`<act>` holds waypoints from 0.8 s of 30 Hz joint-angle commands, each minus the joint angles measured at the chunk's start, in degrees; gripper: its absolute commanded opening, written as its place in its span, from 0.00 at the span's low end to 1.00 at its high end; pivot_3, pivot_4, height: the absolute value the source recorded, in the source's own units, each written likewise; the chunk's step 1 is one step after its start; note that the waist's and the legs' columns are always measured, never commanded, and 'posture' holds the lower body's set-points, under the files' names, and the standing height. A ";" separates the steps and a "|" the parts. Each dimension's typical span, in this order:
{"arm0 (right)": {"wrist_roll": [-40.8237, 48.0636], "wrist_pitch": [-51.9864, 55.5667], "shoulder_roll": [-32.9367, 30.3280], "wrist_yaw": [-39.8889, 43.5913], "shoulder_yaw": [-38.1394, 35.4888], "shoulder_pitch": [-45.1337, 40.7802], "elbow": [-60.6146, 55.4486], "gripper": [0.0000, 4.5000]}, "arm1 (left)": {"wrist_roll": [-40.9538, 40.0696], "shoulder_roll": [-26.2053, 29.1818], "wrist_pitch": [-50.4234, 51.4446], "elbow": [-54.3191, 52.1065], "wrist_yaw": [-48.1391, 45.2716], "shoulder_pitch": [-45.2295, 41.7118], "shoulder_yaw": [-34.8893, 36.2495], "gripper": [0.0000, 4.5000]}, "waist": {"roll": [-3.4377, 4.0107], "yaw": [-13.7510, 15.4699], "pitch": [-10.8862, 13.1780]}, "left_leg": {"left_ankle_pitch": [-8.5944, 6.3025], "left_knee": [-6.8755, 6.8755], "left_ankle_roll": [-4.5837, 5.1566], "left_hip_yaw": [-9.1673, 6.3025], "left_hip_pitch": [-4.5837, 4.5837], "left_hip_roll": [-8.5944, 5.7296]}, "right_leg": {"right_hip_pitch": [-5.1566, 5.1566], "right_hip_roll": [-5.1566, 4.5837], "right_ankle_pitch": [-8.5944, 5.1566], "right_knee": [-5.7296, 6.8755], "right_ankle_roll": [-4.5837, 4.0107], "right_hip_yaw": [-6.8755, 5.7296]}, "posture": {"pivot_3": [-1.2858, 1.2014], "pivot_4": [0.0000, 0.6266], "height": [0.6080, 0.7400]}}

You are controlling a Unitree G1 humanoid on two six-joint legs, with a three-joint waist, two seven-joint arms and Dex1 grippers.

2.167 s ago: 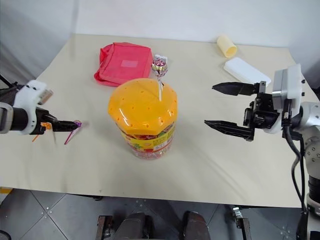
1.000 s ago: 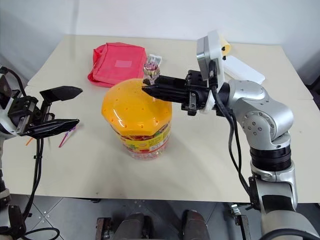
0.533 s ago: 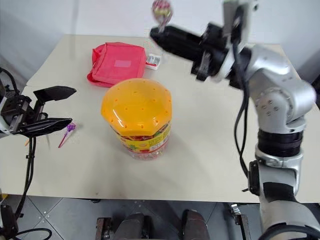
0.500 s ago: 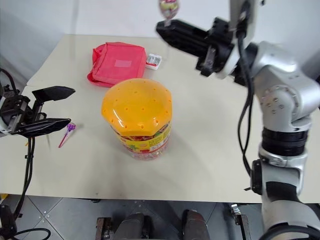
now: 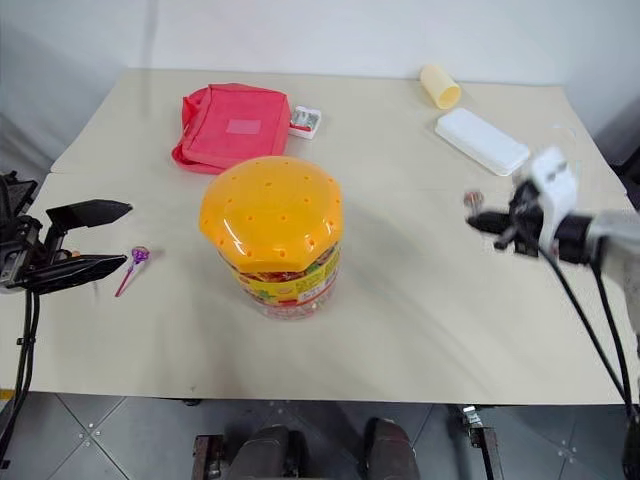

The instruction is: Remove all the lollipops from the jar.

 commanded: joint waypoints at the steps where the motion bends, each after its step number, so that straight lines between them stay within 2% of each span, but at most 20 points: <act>1: -3.67 -1.21 1.13 -2.78 -0.70 1.40 3.01 0.01 | 0.44 0.52 -0.13 0.24 1.89 0.42 1.25 1.00 | 0.01 -0.11 0.00 | 0.00 0.01 -0.01 0.02 0.00 0.01 | -0.01 0.00 0.00 0.00 0.00 0.03 | 0.52 0.24 1.00; 5: -5.36 -0.99 4.63 -5.76 -1.73 3.56 5.61 0.01 | 0.23 -0.57 0.02 -0.57 4.32 1.79 1.87 1.00 | 0.01 -0.19 0.00 | 0.02 0.00 -0.04 0.03 0.03 0.05 | -0.02 0.04 0.00 0.02 0.00 0.06 | 0.52 0.24 1.00; 6: -5.81 -0.95 5.46 -6.86 -2.21 4.03 5.89 0.06 | 0.15 -0.69 0.28 -1.05 5.20 2.42 2.09 1.00 | 0.01 -0.19 0.00 | 0.02 0.00 -0.03 0.05 0.03 0.04 | -0.03 0.03 0.00 0.02 0.00 0.07 | 0.52 0.24 1.00; 9: -6.05 -0.36 7.01 -8.53 -3.69 5.07 5.42 0.23 | 1.03 -0.58 0.69 -2.18 8.57 3.89 2.50 1.00 | 0.02 -0.10 0.01 | 0.02 0.00 -0.03 0.04 0.02 0.04 | -0.04 0.03 0.00 0.01 0.00 0.08 | 0.52 0.24 1.00; 15: -4.15 0.10 7.96 -8.43 -7.54 7.79 0.53 0.70 | 2.08 -0.91 2.18 -3.72 15.53 4.92 2.65 1.00 | 0.01 0.27 0.00 | 0.02 0.04 -0.03 -0.01 0.01 0.03 | -0.01 0.02 0.00 0.02 0.00 0.09 | 0.52 0.24 1.00; 16: -3.55 -0.32 8.05 -7.88 -8.44 8.35 -0.66 0.80 | 1.89 -0.97 2.34 -4.00 15.75 5.10 2.57 1.00 | 0.01 0.21 0.00 | 0.02 0.04 -0.03 0.00 0.01 0.03 | 0.00 0.02 0.00 0.02 0.00 0.09 | 0.52 0.24 1.00; 19: -0.77 -1.77 7.92 -5.45 -12.18 10.27 -4.99 0.99 | 2.64 -1.74 1.10 -4.75 17.00 5.80 2.23 1.00 | 0.02 0.15 0.01 | 0.02 0.03 -0.04 0.01 0.02 0.03 | -0.01 0.03 0.00 0.02 0.00 0.09 | 0.52 0.24 1.00; 24: 8.43 -7.70 8.92 4.83 -18.73 13.47 -16.11 0.99 | 3.28 -1.95 0.40 -4.79 15.98 8.05 1.53 1.00 | 0.02 0.17 0.01 | 0.01 0.01 -0.04 0.01 0.03 0.04 | -0.01 0.05 0.00 0.01 0.00 0.09 | 0.52 0.24 1.00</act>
